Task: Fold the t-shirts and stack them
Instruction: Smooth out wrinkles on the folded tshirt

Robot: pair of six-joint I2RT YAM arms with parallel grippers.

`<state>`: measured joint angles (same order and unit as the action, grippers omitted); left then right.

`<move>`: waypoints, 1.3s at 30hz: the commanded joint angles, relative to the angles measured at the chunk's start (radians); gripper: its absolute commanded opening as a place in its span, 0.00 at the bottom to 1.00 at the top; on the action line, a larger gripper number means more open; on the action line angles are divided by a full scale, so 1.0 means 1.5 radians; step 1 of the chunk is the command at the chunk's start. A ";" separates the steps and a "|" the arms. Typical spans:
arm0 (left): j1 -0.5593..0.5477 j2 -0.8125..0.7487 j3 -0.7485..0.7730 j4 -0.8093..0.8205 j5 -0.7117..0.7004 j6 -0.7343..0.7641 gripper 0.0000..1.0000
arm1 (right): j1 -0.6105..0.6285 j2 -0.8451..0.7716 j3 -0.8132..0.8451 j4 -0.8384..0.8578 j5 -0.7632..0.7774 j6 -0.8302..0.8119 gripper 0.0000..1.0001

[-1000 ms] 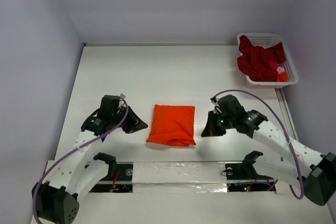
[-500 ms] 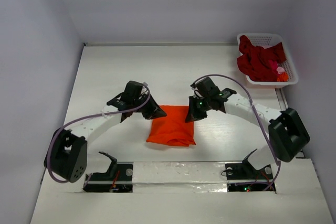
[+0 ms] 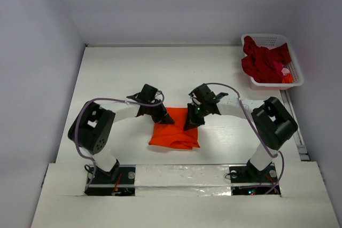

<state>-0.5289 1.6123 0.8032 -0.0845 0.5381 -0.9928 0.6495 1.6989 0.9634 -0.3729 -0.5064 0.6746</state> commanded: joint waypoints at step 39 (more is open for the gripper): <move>0.115 0.221 0.233 -0.058 -0.021 0.086 0.00 | -0.103 0.181 0.307 -0.128 0.073 -0.079 0.00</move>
<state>-0.3592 1.9388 1.1286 -0.1184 0.5865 -0.9058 0.5003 1.9533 1.3632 -0.5407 -0.4171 0.5880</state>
